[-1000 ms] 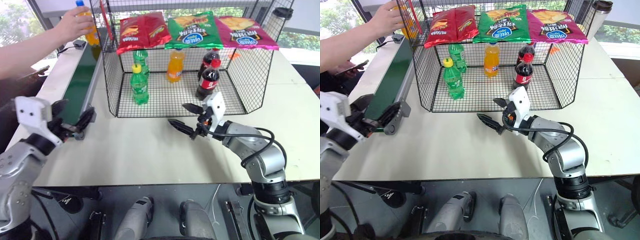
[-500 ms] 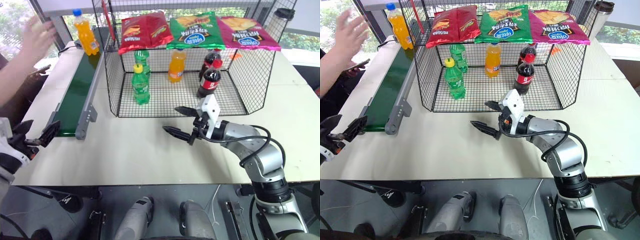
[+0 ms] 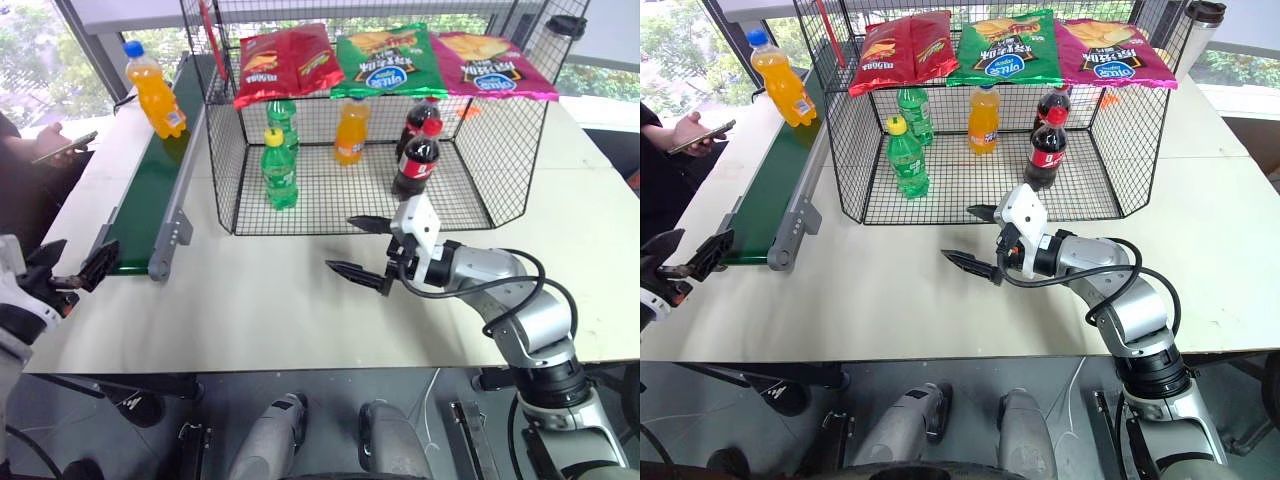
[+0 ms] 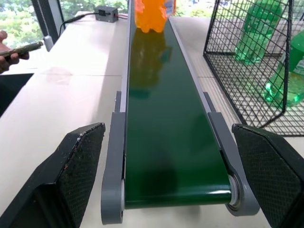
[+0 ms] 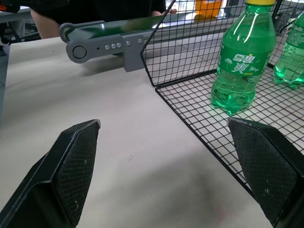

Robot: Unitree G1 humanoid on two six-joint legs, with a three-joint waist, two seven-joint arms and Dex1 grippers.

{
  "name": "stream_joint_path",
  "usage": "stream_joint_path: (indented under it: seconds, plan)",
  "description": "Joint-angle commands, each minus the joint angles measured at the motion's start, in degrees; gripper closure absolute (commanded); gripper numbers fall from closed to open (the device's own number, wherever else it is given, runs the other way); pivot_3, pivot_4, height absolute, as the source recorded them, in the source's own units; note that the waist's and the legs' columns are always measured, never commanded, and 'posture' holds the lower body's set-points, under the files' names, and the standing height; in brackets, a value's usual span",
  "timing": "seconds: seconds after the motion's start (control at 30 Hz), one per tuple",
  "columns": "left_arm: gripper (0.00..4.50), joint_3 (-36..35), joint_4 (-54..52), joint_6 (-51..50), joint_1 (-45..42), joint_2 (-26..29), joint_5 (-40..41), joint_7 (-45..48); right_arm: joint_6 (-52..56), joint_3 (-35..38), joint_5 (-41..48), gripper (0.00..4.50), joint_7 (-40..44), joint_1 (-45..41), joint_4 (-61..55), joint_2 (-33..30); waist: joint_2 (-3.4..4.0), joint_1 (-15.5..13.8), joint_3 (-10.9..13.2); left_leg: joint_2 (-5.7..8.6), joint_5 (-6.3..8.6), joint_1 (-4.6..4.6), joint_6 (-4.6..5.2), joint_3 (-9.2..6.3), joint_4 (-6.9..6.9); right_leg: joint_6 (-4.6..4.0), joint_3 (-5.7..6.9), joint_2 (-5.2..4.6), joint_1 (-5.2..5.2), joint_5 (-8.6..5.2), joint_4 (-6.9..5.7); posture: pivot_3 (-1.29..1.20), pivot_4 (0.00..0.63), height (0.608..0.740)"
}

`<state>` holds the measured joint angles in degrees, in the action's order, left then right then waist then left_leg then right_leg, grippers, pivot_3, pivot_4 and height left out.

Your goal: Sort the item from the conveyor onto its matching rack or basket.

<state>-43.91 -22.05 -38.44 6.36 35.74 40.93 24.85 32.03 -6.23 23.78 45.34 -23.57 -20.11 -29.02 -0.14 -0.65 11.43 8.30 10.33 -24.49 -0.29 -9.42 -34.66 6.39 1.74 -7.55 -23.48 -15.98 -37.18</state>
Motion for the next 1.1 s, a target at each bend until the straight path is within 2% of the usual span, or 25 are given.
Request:
stream_joint_path:
  seconds: [0.03,0.5,1.1]
  plan:
    - [0.0,0.11,0.17,1.7,-0.49,0.0,-0.64,-0.69,-0.89,0.62,0.63,0.06,-0.38,-0.62,-2.02,0.43,0.0,0.0,0.0,0.0,0.0,0.0,0.0,0.0,0.0,0.03,0.0,0.0,0.0,0.02,0.0,0.0,0.15,0.739]
    - [0.0,5.45,2.25,3.56,-3.51,-1.8,-2.75,-2.65,2.33,2.17,5.66,0.06,-0.46,-1.63,-4.0,1.08,-0.01,-0.04,0.0,0.0,0.0,0.0,0.0,0.0,0.0,0.1,0.0,0.0,0.01,0.07,0.0,0.0,0.15,0.739]
    - [0.0,9.51,6.19,7.71,-8.05,-3.41,-6.56,-4.43,2.03,1.94,5.36,0.06,-0.74,-1.24,-3.66,0.73,-0.03,-0.03,-0.01,0.0,0.0,0.0,0.01,0.02,0.0,0.14,0.01,0.01,0.03,0.09,-0.01,0.0,0.15,0.739]
